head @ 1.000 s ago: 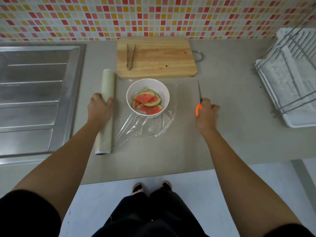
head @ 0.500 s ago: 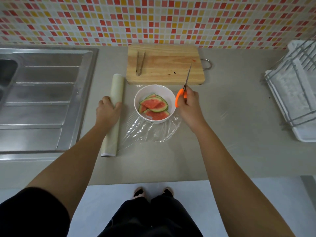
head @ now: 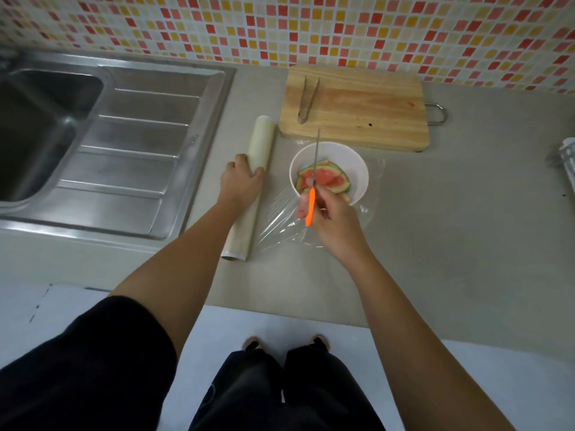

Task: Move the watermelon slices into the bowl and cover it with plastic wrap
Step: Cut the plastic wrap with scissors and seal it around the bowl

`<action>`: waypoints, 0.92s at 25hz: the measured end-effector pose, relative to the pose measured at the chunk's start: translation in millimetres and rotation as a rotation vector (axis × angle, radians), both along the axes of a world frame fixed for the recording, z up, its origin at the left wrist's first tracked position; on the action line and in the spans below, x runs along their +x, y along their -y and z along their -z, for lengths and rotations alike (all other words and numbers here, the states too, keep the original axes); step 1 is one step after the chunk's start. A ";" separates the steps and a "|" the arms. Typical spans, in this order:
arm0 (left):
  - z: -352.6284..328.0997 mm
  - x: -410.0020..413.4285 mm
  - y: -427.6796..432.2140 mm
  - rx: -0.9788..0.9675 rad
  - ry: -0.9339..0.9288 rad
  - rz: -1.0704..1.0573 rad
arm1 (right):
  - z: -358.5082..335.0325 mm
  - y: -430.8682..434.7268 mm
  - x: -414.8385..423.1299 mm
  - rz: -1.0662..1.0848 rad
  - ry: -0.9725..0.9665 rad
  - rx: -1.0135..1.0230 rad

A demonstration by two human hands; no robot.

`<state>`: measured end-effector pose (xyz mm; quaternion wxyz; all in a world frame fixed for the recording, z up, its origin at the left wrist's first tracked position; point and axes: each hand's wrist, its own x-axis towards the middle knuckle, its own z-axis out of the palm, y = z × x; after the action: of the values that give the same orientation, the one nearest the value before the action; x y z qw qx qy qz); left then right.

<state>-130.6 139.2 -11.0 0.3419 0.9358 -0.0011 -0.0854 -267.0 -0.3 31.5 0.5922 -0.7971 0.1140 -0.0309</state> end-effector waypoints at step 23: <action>4.5 1.9 -3.6 0.001 0.033 0.062 | 39.9 -90.0 -92.2 0.072 -0.206 0.017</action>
<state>-128.7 142.8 -15.5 0.3387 0.9367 -0.0358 -0.0806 -359.1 89.7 -8.4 0.5825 -0.7865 0.2030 0.0310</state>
